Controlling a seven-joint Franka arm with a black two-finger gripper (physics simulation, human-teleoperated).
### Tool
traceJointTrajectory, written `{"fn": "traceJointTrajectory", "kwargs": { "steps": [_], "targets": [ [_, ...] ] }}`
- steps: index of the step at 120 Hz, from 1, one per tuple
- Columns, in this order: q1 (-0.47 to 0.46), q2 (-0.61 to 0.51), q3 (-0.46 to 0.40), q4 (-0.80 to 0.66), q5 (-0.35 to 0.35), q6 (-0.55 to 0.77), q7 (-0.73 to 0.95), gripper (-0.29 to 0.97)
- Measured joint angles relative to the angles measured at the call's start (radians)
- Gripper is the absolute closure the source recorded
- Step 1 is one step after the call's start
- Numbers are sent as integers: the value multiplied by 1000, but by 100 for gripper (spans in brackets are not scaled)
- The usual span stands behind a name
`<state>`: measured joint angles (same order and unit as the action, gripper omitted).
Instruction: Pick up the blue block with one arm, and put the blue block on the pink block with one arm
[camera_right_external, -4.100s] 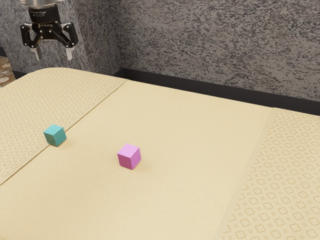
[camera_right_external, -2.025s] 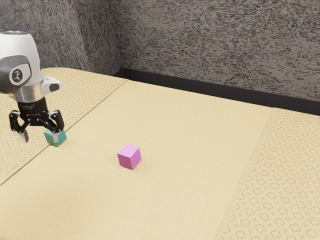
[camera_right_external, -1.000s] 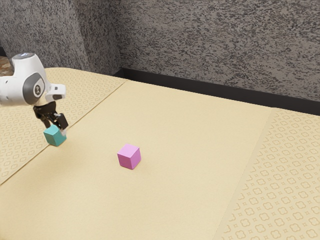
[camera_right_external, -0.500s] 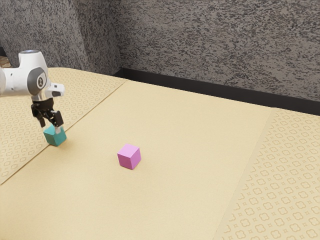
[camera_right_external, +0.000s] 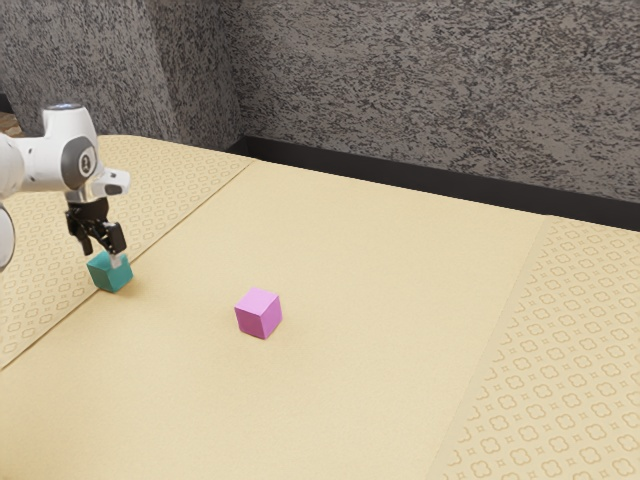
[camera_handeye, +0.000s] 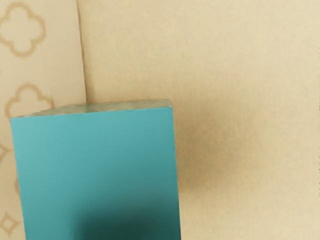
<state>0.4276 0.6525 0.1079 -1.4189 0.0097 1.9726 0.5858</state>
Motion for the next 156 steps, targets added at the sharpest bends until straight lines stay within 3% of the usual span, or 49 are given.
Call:
{"fn": "traceJointTrajectory", "kwargs": {
  "steps": [74,156],
  "targets": [
    [27,19,-22,-2,-75,63,142,0],
    [49,65,-20,47,-102,62,241,0]
  ]
}}
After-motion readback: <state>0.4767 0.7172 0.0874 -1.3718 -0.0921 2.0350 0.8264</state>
